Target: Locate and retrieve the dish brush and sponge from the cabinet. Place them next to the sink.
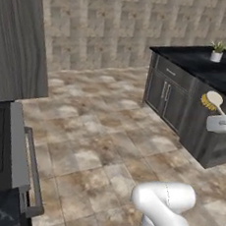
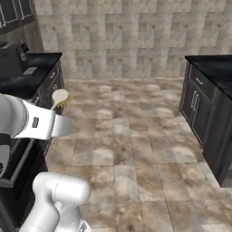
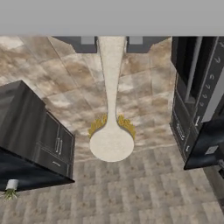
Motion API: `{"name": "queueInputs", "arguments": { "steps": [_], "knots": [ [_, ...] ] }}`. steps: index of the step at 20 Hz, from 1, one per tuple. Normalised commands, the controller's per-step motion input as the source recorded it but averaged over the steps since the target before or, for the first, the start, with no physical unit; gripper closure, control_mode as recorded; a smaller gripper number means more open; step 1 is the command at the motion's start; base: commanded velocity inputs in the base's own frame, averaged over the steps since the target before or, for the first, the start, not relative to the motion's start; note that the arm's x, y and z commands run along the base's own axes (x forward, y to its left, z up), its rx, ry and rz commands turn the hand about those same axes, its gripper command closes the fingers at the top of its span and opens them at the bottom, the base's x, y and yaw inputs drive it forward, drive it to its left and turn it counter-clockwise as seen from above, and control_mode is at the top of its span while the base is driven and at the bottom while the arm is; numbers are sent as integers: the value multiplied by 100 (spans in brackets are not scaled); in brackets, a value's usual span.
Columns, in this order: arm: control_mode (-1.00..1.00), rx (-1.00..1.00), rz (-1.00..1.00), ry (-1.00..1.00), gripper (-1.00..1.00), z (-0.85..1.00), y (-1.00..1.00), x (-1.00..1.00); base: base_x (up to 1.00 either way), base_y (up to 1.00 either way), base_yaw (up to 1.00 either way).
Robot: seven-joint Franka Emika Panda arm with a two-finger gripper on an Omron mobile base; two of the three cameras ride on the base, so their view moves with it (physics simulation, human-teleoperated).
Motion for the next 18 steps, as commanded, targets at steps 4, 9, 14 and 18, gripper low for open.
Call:
{"name": "queueInputs", "arguments": {
  "steps": [4,9,14,18],
  "knots": [
    [100,0,0,0,100,0,0,0,9,-9,-36],
    [100,0,0,0,100,0,0,0,10,-10,-36],
    [100,0,0,0,100,0,0,0,11,-10,-36],
    [100,0,0,0,100,0,0,0,24,-10,-31]
  ]
}}
